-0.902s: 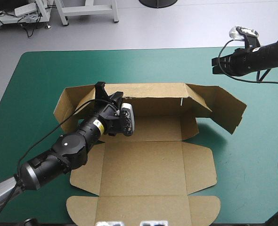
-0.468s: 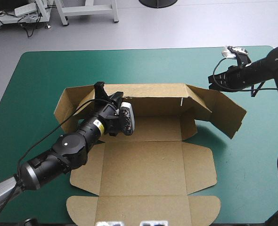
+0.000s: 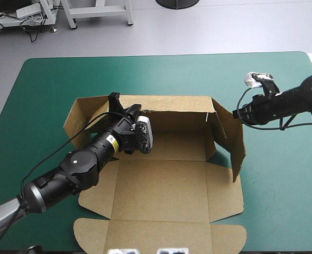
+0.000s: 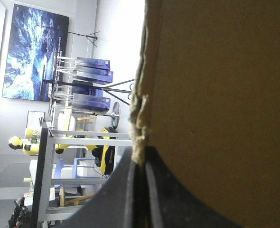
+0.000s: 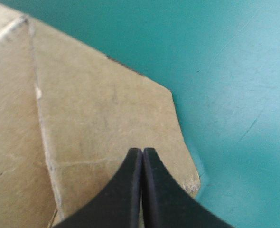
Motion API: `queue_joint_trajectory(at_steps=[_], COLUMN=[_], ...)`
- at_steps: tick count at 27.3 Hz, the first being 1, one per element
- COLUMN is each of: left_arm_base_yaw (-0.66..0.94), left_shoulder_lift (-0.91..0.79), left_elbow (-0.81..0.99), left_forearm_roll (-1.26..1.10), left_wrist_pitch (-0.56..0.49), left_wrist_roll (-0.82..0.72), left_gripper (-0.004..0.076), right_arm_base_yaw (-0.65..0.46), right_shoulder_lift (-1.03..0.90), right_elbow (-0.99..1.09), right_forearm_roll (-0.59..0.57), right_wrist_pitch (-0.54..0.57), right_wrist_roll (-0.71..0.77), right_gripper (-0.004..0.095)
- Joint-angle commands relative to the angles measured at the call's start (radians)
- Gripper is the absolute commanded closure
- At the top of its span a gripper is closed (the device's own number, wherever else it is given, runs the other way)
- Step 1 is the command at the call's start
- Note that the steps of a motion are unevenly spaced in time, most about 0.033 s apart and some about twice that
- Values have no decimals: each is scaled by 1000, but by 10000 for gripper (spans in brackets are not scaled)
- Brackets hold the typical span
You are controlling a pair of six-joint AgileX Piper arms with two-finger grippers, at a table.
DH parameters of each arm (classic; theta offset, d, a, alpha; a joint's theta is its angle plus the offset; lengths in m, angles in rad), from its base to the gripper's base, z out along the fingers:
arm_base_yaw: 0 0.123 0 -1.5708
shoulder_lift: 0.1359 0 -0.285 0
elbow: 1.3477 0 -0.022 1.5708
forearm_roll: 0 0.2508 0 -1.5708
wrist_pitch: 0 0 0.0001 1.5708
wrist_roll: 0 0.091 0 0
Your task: Fold the box
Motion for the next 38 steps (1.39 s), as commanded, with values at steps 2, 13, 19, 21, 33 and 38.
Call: queue_joint_trajectory(at_steps=[2,13,19,21,33,38], left_arm_base_yaw=[-3,-3,-3,-3,-3,-3], left_shoulder_lift=[6,34,52,56,58,58], left_elbow=[-24,-24,-24,-24,-24,-24], left_forearm_roll=[32,58,53,53,62,62], left_wrist_pitch=[-7,-17,-17,-17,19,17], left_wrist_roll=[-19,-19,3,3,3,3], left_gripper=[734,734,734,734,734,734], right_arm_base_yaw=[-1,-1,-1,-1,-1,1], right_shoulder_lift=[-107,-224,-216,-216,-216,-214], right_elbow=[105,462,490,490,490,490], right_forearm_roll=[73,353,412,388,337,375], right_wrist_pitch=[-62,-377,-389,-389,-298,-328], right_wrist_roll=[-75,-553,-719,-719,-800,-827], right_gripper=[927,926,879,789,498,380])
